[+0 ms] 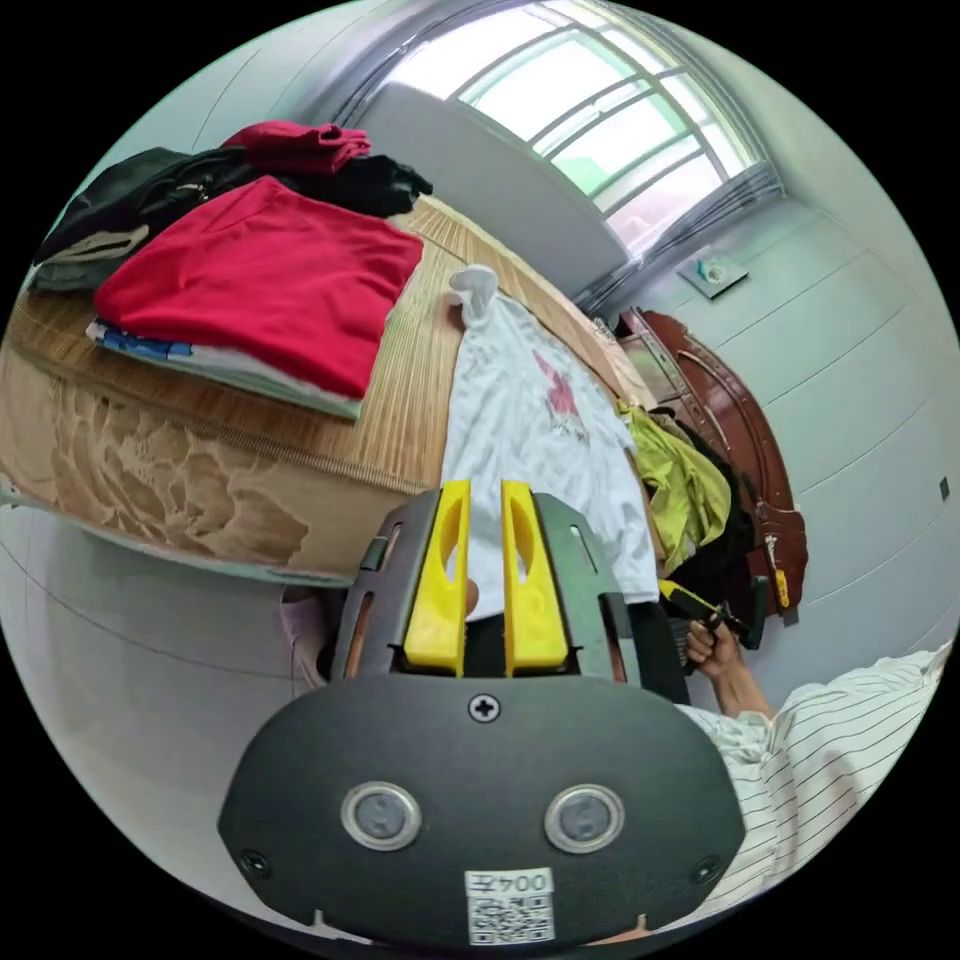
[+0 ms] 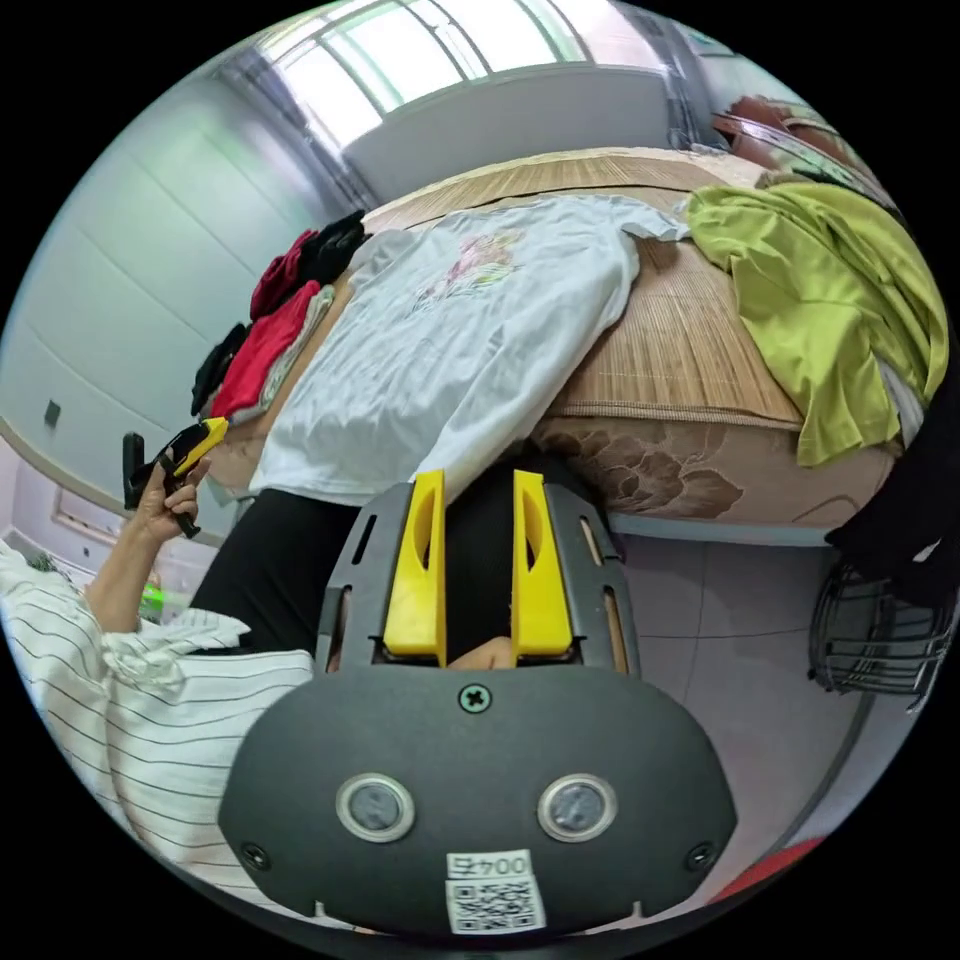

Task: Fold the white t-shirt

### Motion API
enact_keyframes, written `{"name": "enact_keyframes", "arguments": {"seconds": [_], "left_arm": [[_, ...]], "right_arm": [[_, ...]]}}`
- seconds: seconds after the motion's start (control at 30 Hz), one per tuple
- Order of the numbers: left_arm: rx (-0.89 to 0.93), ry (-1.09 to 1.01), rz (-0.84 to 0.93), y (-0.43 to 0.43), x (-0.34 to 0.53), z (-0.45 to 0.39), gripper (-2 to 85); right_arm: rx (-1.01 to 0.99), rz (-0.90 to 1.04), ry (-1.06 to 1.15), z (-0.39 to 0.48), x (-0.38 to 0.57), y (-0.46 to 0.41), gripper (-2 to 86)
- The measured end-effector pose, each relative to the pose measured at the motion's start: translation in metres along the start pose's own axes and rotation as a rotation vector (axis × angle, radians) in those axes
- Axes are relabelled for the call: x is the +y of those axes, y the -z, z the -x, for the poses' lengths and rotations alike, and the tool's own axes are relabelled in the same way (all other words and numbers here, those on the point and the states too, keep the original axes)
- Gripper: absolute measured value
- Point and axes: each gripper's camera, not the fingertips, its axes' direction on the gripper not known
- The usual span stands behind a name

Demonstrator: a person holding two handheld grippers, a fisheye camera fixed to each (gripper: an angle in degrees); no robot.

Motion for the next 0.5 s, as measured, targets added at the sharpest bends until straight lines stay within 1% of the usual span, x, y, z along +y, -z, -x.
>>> {"name": "enact_keyframes", "arguments": {"seconds": [0.07, 0.13, 0.23, 0.5], "left_arm": [[-0.024, 0.016, 0.095, -0.013, 0.008, 0.006, 8.5], [0.01, 0.039, 0.162, -0.025, 0.014, 0.018, 10.0], [0.041, 0.093, 0.169, -0.031, 0.013, 0.036, 11.1], [0.071, 0.123, 0.179, -0.043, 0.004, 0.059, 13.0]], "right_arm": [[0.042, 0.001, 0.046, 0.011, 0.009, 0.009, 11.0], [0.057, 0.012, 0.067, 0.016, 0.018, 0.015, 11.0], [0.067, 0.045, 0.082, 0.017, 0.031, 0.021, 10.6], [0.026, 0.004, 0.021, 0.001, 0.067, 0.06, 8.8]]}}
